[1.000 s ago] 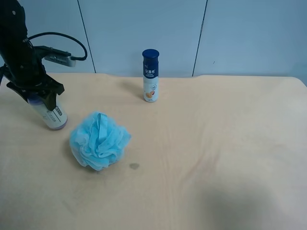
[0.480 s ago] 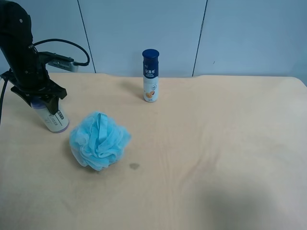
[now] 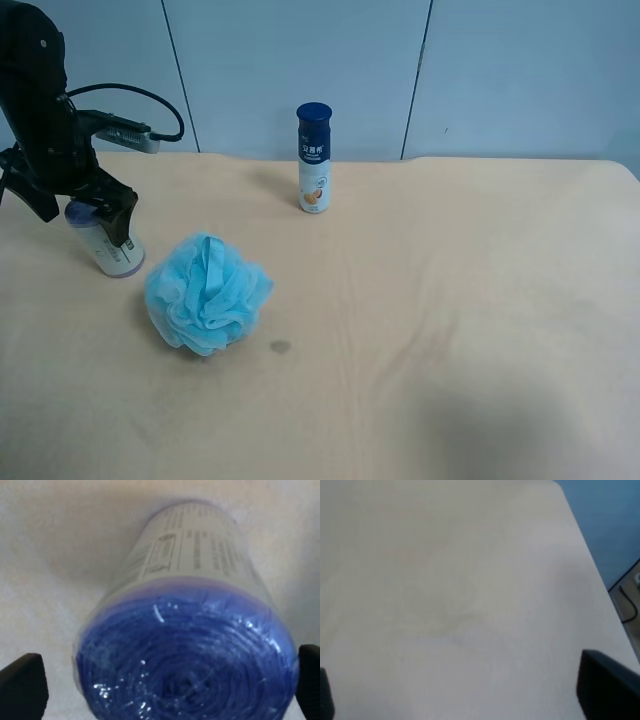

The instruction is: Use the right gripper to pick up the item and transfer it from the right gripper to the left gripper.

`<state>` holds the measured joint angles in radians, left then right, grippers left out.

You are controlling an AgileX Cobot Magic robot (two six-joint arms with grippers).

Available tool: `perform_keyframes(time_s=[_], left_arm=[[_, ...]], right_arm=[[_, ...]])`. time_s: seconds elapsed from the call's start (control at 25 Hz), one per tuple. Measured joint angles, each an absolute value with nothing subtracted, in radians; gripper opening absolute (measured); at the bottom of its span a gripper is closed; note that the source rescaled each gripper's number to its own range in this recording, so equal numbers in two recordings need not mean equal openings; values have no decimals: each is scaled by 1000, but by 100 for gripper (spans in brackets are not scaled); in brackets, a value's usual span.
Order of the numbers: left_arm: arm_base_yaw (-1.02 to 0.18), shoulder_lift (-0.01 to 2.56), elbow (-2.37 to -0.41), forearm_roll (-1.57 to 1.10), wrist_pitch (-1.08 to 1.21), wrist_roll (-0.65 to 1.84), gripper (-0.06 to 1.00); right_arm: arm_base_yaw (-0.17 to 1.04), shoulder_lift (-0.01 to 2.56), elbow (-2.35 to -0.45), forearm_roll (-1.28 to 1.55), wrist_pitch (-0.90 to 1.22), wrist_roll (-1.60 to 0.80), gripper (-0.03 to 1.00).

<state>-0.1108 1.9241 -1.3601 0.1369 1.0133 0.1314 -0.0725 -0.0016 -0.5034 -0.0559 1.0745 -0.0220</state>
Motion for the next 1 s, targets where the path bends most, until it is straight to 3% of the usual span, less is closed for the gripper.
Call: perform_keyframes(time_s=[0.8, 1.0], left_arm=[[-111, 1738, -1360, 39, 1077, 133, 99], [-111, 1624, -1360, -89, 1079, 239, 99]], right_arm=[[-72, -2, -503, -56, 1074, -22, 85], [-72, -2, -503, -56, 1074, -22, 85]])
